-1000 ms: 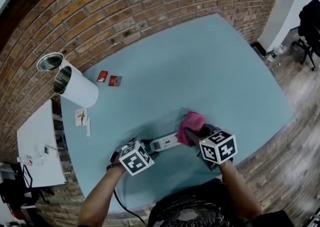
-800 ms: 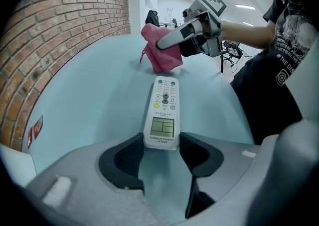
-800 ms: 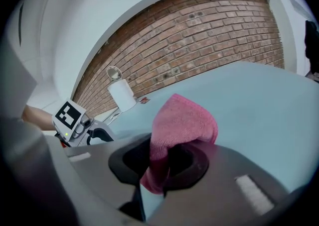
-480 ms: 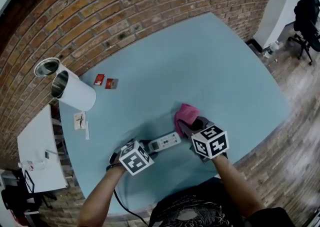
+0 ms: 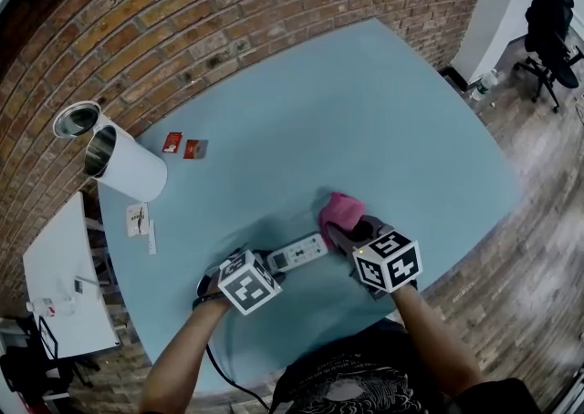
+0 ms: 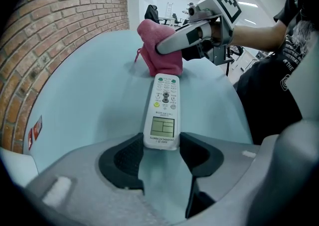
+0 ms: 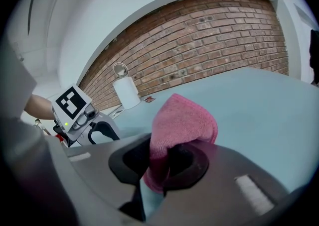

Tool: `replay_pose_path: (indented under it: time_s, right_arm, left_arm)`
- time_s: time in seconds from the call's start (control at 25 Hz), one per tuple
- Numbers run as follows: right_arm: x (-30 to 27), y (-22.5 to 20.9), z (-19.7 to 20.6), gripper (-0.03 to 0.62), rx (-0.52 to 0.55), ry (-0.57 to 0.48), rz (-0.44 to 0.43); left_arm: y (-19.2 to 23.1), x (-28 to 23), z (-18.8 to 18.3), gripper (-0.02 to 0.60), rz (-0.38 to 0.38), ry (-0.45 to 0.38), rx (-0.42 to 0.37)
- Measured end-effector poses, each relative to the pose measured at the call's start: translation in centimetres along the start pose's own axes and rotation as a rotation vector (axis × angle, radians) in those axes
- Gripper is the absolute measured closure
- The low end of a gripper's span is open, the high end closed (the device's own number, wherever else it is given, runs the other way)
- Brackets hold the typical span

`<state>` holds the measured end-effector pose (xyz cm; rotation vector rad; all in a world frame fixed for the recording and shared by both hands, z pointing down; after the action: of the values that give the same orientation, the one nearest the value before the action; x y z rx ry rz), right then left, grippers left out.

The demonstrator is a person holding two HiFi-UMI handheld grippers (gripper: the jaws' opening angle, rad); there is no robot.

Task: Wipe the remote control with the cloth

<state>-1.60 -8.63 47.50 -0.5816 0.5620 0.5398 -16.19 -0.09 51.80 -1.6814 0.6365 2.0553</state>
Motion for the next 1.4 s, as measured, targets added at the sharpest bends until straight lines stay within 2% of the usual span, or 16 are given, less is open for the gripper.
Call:
replay_pose_path:
  time_s: [0.56,1.12,1.4]
  right_arm:
    - [2.4,1.5,2.9,0.531,-0.098,-0.021,0.052]
    - [2.0,5.0,4.6,0.531,-0.149,-0.067,-0.008]
    - [1.0,7.4,4.8,0.531,-0.13,-0.065,-0.047]
  left_arm:
    - [-0.1,-0.1,0.1,0.356,0.006,0.018,0.001]
    - [-0.1,0.0,0.0,0.356,0.013,-0.005,-0.002]
    - [-0.2,0.1,0.0,0.356,0.013,-0.013,-0.001]
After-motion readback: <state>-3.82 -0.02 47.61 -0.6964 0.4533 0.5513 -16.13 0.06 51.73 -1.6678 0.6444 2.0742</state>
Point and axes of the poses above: the fingertips, and each gripper's own axes: x backward along the fingers, y to its left, z out of its underside, the point moved 4 cm from there along x, backward along the fingers, and after that the axes turned 8 degrees about y, right-handed, at the moved point
